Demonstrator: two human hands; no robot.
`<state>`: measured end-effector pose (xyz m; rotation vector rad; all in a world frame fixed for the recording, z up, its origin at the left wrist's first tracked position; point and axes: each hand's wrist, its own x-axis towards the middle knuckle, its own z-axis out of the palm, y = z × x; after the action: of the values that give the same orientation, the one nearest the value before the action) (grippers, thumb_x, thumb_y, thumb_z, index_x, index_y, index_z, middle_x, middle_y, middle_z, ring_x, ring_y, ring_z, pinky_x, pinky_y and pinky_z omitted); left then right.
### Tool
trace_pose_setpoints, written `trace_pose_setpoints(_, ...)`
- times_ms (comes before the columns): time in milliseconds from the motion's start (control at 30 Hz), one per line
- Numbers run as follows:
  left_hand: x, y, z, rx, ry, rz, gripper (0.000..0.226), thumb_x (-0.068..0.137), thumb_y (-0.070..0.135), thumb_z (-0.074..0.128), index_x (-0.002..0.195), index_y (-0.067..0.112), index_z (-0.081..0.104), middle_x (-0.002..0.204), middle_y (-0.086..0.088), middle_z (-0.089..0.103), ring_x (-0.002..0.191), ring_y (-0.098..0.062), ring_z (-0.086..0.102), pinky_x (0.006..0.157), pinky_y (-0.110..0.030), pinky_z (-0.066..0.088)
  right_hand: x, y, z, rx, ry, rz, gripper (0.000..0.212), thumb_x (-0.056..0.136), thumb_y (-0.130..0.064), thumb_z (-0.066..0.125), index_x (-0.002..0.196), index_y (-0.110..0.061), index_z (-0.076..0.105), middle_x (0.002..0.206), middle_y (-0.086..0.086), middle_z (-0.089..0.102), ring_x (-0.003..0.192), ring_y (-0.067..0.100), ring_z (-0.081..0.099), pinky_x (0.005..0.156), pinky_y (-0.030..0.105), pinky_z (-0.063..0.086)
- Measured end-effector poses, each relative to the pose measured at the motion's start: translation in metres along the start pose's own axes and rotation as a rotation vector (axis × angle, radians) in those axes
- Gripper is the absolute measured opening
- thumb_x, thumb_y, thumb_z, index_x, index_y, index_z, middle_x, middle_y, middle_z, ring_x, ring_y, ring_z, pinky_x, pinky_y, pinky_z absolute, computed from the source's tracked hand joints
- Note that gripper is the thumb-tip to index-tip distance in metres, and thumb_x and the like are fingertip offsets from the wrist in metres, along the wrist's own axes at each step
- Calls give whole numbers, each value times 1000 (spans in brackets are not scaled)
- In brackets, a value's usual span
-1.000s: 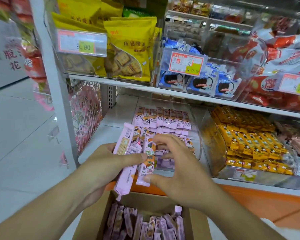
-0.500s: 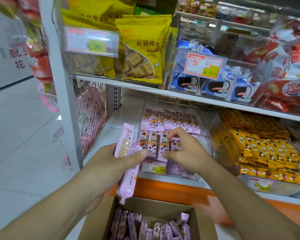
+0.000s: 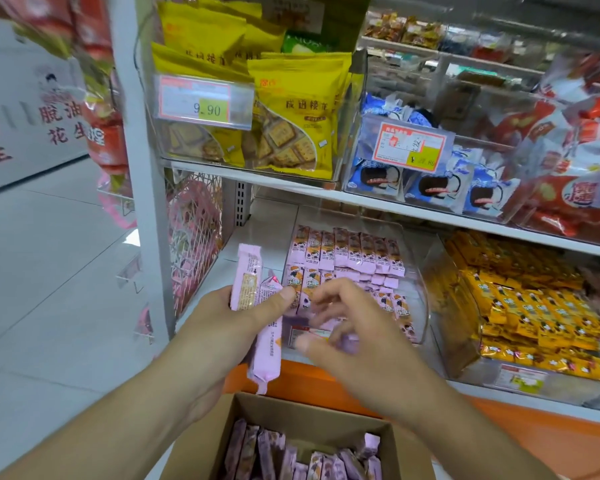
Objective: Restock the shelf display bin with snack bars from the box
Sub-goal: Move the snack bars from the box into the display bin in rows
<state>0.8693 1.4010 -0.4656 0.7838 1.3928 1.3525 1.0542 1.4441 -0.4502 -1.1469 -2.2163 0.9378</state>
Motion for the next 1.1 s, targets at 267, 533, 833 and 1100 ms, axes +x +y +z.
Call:
trace_pose_setpoints(267, -9, 0, 9, -58, -49, 34, 44, 80, 52, 83, 106, 17, 77, 103, -18, 79, 102, -42, 73, 99, -59, 54, -19, -8, 24, 277, 93, 149, 33, 81, -24, 83, 94, -34, 55, 95, -2, 71, 88, 16, 70, 83, 42, 61)
trace_pose_setpoints(533, -11, 7, 4, -14, 50, 79, 29, 86, 47, 75, 107, 27, 72, 93, 8, 81, 86, -18, 77, 63, -33, 54, -16, 8, 0, 291, 212, 140, 32, 87, -10, 80, 102, -34, 65, 99, -17, 71, 93, 10, 70, 79, 30, 61)
trace_pose_setpoints(833, -7, 6, 4, -149, 45, 53, 34, 86, 38, 77, 105, 9, 75, 89, -10, 79, 68, -15, 61, 47, -23, 37, -24, 7, 10, -127, 220, -226, 44, 86, -28, 82, 120, -45, 60, 121, -23, 45, 96, 9, 60, 77, 31, 55)
trace_pose_setpoints(1100, -8, 13, -2, -197, 26, 24, 18, 92, 16, 74, 108, 7, 76, 99, -16, 80, 83, -26, 75, 57, -31, 45, -26, 12, 7, -149, 288, -253, 41, 92, -18, 76, 119, -46, 62, 128, -25, 50, 104, 9, 62, 81, 24, 57)
